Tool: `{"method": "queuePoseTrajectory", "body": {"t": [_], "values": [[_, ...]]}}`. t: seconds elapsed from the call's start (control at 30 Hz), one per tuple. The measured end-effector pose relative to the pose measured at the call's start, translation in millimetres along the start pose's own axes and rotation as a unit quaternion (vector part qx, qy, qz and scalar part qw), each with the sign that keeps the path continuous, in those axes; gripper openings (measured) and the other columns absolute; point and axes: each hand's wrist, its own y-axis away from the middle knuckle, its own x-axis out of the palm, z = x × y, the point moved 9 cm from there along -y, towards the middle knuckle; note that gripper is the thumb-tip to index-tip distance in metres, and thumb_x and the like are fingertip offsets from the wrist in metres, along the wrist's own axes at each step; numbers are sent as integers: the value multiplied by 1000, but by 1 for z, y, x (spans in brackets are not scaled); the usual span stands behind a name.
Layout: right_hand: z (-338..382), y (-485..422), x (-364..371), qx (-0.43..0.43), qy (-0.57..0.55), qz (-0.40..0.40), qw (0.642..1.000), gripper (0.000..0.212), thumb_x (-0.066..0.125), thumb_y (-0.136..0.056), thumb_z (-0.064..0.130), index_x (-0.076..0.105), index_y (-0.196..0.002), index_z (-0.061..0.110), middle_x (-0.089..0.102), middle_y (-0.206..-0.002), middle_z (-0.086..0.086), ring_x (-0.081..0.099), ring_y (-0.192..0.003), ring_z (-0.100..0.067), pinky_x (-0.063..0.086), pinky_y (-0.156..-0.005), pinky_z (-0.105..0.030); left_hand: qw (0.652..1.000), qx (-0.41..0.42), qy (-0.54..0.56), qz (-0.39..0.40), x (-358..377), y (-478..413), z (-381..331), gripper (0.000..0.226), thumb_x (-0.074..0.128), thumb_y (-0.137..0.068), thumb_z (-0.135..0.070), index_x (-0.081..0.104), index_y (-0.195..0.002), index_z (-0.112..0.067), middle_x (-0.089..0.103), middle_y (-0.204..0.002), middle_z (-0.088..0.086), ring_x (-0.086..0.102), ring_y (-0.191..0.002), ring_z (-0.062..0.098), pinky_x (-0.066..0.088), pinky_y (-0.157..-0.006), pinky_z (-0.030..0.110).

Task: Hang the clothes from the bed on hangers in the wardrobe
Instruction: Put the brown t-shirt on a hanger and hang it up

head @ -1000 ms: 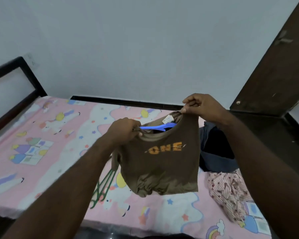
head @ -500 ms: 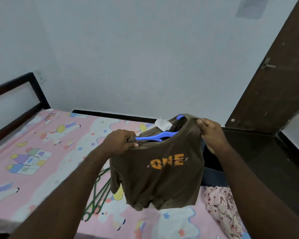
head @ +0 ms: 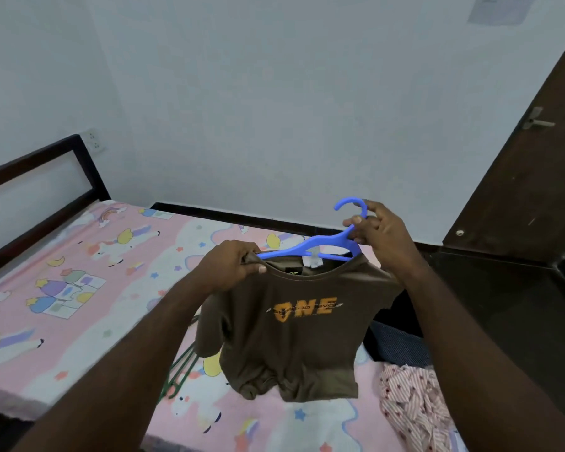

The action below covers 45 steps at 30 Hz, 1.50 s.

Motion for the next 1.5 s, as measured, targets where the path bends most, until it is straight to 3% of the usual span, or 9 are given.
{"method": "queuePoseTrajectory", "body": {"t": [0.13, 0.27, 0.53, 0.67, 0.8, 0.93, 1.03, 1.23, 1.5], "values": [[5, -8, -12, -25, 53, 14, 998, 22, 45, -102, 7, 66, -102, 12, 69, -80, -10, 69, -69, -20, 55, -65, -37, 999, -6, -15, 40, 16, -14, -20, 16, 78, -79, -25, 63, -76, -21, 57, -69, -7, 51, -67, 7, 34, -58, 24], [12, -16, -21, -32, 64, 16, 997, 20, 46, -103, 11, 65, -100, 16, 68, -77, -12, 70, -70, -27, 56, -59, -31, 998, -14, -40, 49, 19, -25, -37, 20, 79, -77, -22, 63, -81, -10, 54, -69, -5, 48, -66, 9, 28, -52, 16], [31, -19, 9, -59, 119, 81, 988, 24, 44, -100, 8, 67, -98, 15, 71, -80, -5, 70, -72, -23, 60, -68, -34, 999, 8, -41, 11, 21, -44, -83, 24, 81, -74, -20, 66, -93, -18, 59, -78, -7, 52, -70, 9, 37, -59, 22], [30, -19, 3, -48, 115, 56, 991, 22, 46, -100, 11, 67, -97, 12, 71, -80, -5, 70, -66, -24, 61, -67, -35, 999, 16, 41, -16, 23, -46, -101, 18, 78, -79, -17, 65, -90, -20, 68, -87, -5, 64, -75, 10, 49, -70, 27], [24, -21, -18, -25, 72, 27, 997, 21, 49, -100, 12, 68, -91, 14, 71, -78, -8, 70, -70, -26, 61, -68, -37, 973, 4, 212, -85, -5, -41, -89, 12, 70, -89, -19, 66, -96, -10, 71, -89, 2, 68, -70, 9, 49, -60, 17], [27, -23, -26, -19, 45, 13, 999, 20, 50, -100, 12, 69, -92, 13, 71, -75, -8, 70, -71, -32, 61, -66, -36, 999, 9, -21, 34, 4, -42, -70, 34, 57, -93, -47, 70, -95, -16, 70, -86, -1, 62, -77, 7, 48, -73, 27], [29, -22, -21, -17, 41, 26, 999, 19, 51, -100, 12, 69, -95, 9, 71, -77, -10, 70, -73, -34, 61, -68, -38, 996, -3, -21, 91, 22, -39, -66, 36, 54, -96, -44, 71, -90, -13, 68, -84, 10, 55, -68, 10, 44, -67, 28], [37, -5, -15, -19, 16, 102, 994, 16, 58, -98, 21, 68, -106, 10, 72, -89, -10, 71, -75, -17, 52, -61, -16, 996, 3, 72, -43, 8, -31, -66, 11, 70, -88, -22, 79, -95, -17, 75, -87, -5, 68, -81, 7, 52, -76, 27], [34, -4, -24, -10, -11, 28, 1000, 28, 51, -102, 29, 62, -87, 9, 69, -85, -24, 69, -62, -19, 51, -55, -19, 950, 174, -55, -253, -17, 7, -111, 27, 57, -89, -36, 77, -96, -18, 75, -92, -7, 64, -88, 7, 50, -80, 23]]}}
